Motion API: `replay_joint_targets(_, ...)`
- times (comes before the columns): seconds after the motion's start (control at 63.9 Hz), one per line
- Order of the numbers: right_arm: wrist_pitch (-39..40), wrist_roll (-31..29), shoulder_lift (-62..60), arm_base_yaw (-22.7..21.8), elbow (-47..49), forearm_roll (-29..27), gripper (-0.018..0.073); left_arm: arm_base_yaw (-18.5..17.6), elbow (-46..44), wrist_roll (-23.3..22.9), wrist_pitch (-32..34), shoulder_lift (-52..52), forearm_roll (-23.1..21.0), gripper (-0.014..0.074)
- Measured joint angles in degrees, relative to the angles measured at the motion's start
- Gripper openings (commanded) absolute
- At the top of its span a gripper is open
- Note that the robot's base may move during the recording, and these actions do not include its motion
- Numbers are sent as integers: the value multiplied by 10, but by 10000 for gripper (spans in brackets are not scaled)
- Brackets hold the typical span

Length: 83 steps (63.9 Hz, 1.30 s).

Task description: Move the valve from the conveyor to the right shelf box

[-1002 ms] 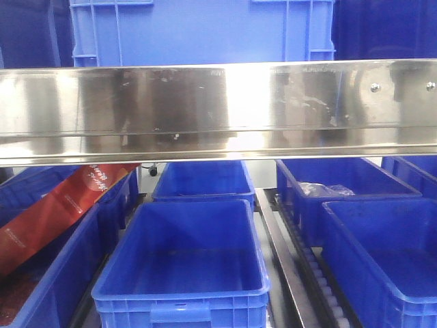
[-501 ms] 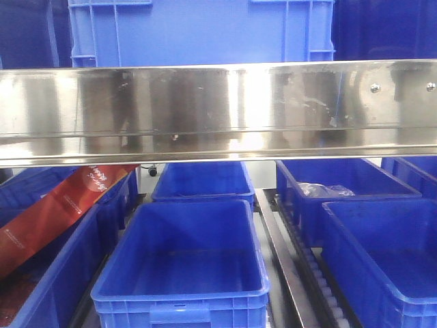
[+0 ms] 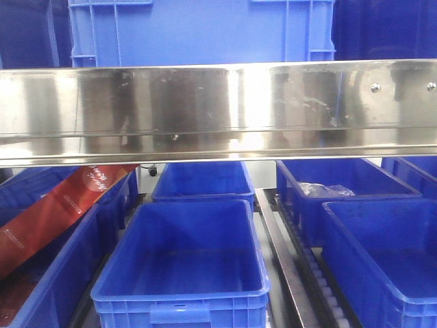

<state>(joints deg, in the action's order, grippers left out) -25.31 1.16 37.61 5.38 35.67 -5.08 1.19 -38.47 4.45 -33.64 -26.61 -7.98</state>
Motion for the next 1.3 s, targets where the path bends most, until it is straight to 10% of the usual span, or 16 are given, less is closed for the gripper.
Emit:
replay_joint_targets(0.25,-20,-45,47,0,116,0,-165,-13,-103,104,-37,-113,-27,-111)
replay_joint_targets(0.767,-21,-52,350,91,483,1,-165,-199,-498,118,-23,-499,-64,-111)
replay_joint_targets(1.299,-15,-52,612,177,684,-29,-165,-214,-706,106,-45,-762,-139,-111)
